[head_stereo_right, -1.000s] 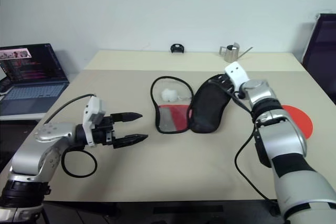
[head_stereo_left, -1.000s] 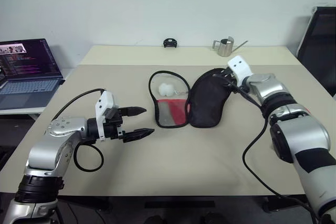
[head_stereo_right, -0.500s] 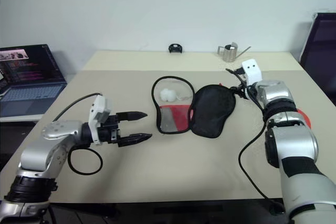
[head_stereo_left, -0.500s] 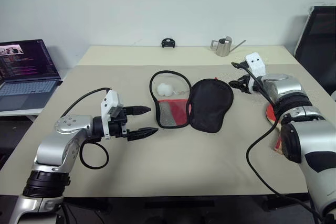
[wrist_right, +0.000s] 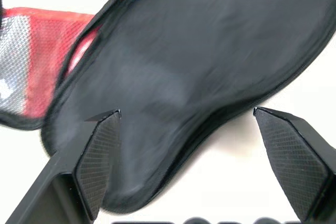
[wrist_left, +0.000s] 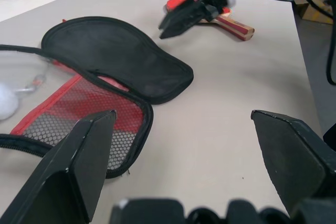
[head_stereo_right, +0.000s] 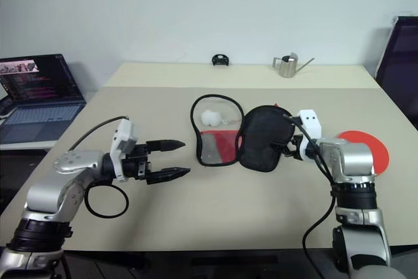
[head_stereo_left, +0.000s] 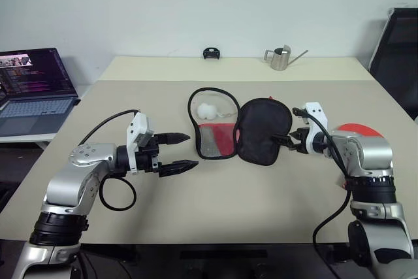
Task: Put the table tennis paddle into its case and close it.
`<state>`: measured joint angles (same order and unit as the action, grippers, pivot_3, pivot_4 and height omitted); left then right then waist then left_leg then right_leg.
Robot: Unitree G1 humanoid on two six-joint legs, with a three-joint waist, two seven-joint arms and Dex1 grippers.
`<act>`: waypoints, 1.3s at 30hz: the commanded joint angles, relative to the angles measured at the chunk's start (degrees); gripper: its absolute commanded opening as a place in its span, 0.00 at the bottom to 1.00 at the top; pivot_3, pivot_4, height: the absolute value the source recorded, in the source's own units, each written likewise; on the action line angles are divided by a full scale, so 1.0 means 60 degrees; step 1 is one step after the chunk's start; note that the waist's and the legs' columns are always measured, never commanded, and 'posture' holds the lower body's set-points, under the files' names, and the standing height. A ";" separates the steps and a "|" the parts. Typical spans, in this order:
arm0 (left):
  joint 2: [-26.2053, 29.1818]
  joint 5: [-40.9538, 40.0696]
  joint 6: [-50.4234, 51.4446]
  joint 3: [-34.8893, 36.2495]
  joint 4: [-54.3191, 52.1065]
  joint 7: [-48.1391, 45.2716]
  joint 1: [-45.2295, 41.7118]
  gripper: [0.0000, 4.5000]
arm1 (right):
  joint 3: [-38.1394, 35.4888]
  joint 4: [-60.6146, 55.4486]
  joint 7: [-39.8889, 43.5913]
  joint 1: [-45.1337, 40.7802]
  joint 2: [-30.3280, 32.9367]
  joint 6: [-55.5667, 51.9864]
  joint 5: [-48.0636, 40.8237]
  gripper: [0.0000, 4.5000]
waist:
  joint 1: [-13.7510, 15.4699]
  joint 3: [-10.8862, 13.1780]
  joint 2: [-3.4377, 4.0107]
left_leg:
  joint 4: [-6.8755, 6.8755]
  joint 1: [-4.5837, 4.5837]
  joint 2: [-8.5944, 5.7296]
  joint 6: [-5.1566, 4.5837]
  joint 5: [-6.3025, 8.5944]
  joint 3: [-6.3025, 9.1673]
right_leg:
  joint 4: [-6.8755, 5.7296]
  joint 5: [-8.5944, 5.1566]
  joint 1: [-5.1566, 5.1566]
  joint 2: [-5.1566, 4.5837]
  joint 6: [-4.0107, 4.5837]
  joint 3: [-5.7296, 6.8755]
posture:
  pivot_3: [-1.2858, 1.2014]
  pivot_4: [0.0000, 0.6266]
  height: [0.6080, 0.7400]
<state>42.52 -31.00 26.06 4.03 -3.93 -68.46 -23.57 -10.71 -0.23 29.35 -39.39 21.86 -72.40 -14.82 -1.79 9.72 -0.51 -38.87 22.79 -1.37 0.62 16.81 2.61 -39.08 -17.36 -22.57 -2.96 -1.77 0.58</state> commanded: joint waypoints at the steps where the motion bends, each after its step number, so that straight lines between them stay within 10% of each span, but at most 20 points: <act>1: 0.0056 -0.0155 -0.0042 0.0148 -0.0165 -0.0086 -0.0175 1.00 | -0.0252 -0.0879 -0.0468 0.0498 -0.0376 -0.0321 -0.0342 0.99 | 0.0004 -0.0001 -0.0001 | -0.0001 0.0000 0.0000 0.0000 0.0000 0.0003 | 0.0001 0.0000 0.0001 0.0001 0.0000 0.0001 | 0.52 0.24 1.00; 17: -0.0006 -0.0064 -0.0134 0.0126 -0.0009 -0.0023 -0.0261 1.00 | 0.0853 -0.0741 -0.1058 0.1131 -0.1083 0.1428 -0.0438 0.99 | -0.0023 -0.0001 -0.0002 | 0.0001 -0.0062 -0.0003 -0.0015 0.0005 0.0001 | -0.0018 0.0000 0.0045 0.0010 -0.0001 -0.0008 | 0.52 0.24 1.00; 31: 0.0030 -0.0088 -0.0125 0.0230 -0.0134 0.0110 -0.0085 1.00 | 0.1512 0.0021 -0.0626 0.0642 -0.0114 0.2073 -0.0307 0.01 | -0.0005 -0.0001 -0.0002 | 0.0002 -0.0054 -0.0004 -0.0014 0.0005 0.0003 | -0.0002 0.0000 0.0045 0.0009 -0.0001 -0.0004 | 0.52 0.24 1.00; 39: 0.0046 -0.0087 -0.0102 0.0196 -0.0185 0.0098 -0.0063 1.00 | 0.2168 0.2222 0.0774 -0.0921 0.1388 0.2570 -0.0032 0.01 | -0.0009 0.0000 -0.0001 | 0.0003 -0.0054 -0.0003 -0.0016 0.0006 0.0002 | 0.0003 0.0000 0.0045 0.0009 0.0000 -0.0002 | 0.52 0.24 1.00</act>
<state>42.43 -30.99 25.90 4.07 -3.74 -68.06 -23.79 1.67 11.54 32.14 -42.91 29.00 -59.11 -15.93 -1.85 9.72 -0.52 -38.85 22.47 -1.39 0.53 16.84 2.61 -39.06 -17.36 -22.30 -2.91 -1.77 0.56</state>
